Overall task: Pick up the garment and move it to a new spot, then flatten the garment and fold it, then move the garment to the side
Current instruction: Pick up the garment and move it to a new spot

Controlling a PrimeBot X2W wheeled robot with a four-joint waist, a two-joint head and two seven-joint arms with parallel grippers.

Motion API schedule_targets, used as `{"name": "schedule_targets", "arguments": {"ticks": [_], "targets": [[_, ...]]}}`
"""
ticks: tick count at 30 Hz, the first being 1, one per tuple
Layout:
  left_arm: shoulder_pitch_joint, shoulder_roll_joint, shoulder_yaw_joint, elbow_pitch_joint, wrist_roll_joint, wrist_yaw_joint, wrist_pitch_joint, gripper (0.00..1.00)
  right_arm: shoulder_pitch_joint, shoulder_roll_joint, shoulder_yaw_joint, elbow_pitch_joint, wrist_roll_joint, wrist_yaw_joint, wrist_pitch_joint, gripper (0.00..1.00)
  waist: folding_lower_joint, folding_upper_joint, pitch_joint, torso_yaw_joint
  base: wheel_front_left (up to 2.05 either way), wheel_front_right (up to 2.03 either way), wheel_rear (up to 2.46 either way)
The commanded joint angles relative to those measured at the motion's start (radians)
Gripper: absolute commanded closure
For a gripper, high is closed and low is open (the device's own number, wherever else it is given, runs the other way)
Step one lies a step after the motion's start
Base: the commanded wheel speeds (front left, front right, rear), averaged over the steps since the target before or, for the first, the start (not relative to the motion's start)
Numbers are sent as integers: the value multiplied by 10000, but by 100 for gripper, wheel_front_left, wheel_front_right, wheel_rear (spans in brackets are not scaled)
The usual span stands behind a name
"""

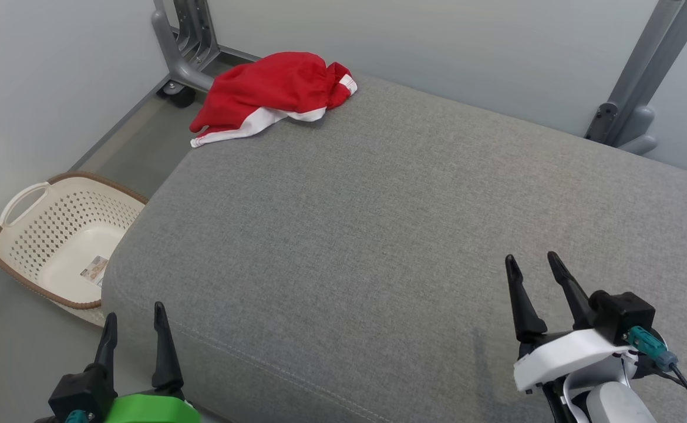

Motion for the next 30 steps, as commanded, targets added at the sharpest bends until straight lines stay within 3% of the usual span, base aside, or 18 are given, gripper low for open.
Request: {"name": "schedule_targets", "arguments": {"ticks": [1, 5, 13, 24, 30], "targets": [[31, -13, -30, 70, 67, -58, 3, 0, 138, -42, -129, 3, -57, -5, -64, 0, 0, 120, -26, -17, 0, 0, 0], [-224, -5, -91, 217, 87, -198, 3, 0, 381, -42, -410, -120, -91, -5, -126, 0, 0, 120, -39, -24, 0, 0, 0], [-2122, 838, -276, 360, 555, -605, 168, 0, 671, -42, -968, -797, -355, -5, 55, 0, 0, 120, 526, -81, 0, 0, 0], [-6271, 2194, -382, 1013, 702, -1216, 1123, 0, -47, -43, -1209, -2047, -1002, -5, 637, 0, 0, 120, 2383, -1508, 0, 0, 0], [-8834, 3012, -486, 2632, 688, -1447, 1822, 0, -612, -42, -1263, -2674, -1330, -5, 918, 0, 0, 120, 3666, -2478, 0, 0, 0]]}}
